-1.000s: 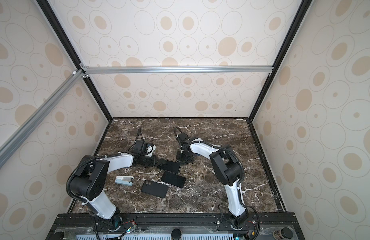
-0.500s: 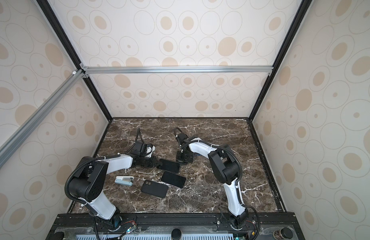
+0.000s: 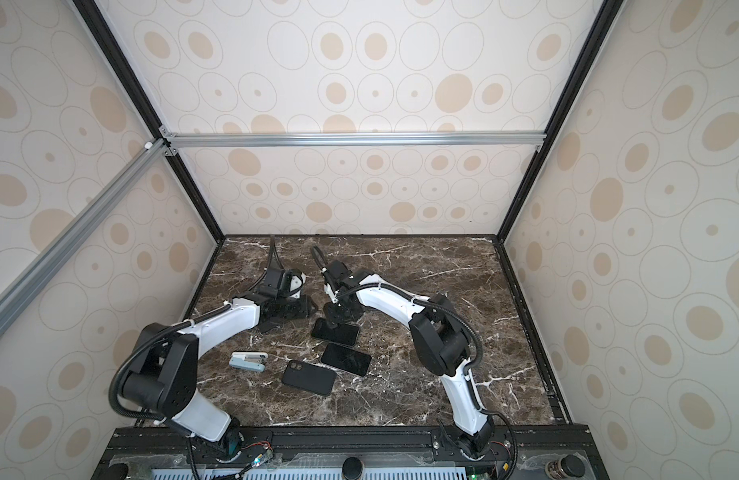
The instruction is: Put the phone into the phone case
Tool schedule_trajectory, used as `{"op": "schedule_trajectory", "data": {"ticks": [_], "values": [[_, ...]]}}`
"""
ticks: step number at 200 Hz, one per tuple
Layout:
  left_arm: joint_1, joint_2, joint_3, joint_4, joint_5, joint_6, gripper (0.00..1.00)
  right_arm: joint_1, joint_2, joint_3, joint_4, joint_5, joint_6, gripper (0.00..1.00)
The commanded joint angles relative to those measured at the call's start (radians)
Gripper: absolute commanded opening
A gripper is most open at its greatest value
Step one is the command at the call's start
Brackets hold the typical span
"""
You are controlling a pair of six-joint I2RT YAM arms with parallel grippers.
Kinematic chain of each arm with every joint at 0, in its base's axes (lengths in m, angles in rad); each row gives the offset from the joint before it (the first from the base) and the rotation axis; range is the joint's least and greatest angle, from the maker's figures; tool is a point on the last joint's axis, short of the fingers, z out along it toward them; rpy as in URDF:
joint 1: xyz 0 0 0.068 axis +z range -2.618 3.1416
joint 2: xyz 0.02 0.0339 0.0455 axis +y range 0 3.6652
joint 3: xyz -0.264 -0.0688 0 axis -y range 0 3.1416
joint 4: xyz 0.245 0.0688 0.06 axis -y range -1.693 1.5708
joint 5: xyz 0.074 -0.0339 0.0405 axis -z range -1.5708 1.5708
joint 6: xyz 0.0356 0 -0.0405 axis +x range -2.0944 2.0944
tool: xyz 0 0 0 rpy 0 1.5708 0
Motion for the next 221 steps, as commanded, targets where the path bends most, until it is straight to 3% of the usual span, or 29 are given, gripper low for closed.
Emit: {"op": "schedule_trajectory", "data": {"ticks": [1,58,84,162,221], "values": [[0.01,-0.133,0.0,-0.004,-0.156,0.03,0.42,0.033,0.078,0.076,-0.098,0.083,-0.262,0.69],[0.027,-0.463,-0.248,-0.016,-0.365,-0.002,0.57,0.041,0.112,0.084,-0.086,0.085,-0.521,0.79],[0.03,-0.554,-0.317,-0.034,-0.405,-0.024,0.58,0.041,0.139,0.069,-0.1,0.07,-0.572,0.8],[0.03,-0.602,-0.348,-0.034,-0.411,-0.006,0.58,0.036,0.271,0.147,-0.185,0.139,-0.554,0.79],[0.033,-0.592,-0.331,-0.03,-0.419,0.009,0.58,-0.023,0.258,0.163,-0.131,0.163,-0.417,0.74]]}}
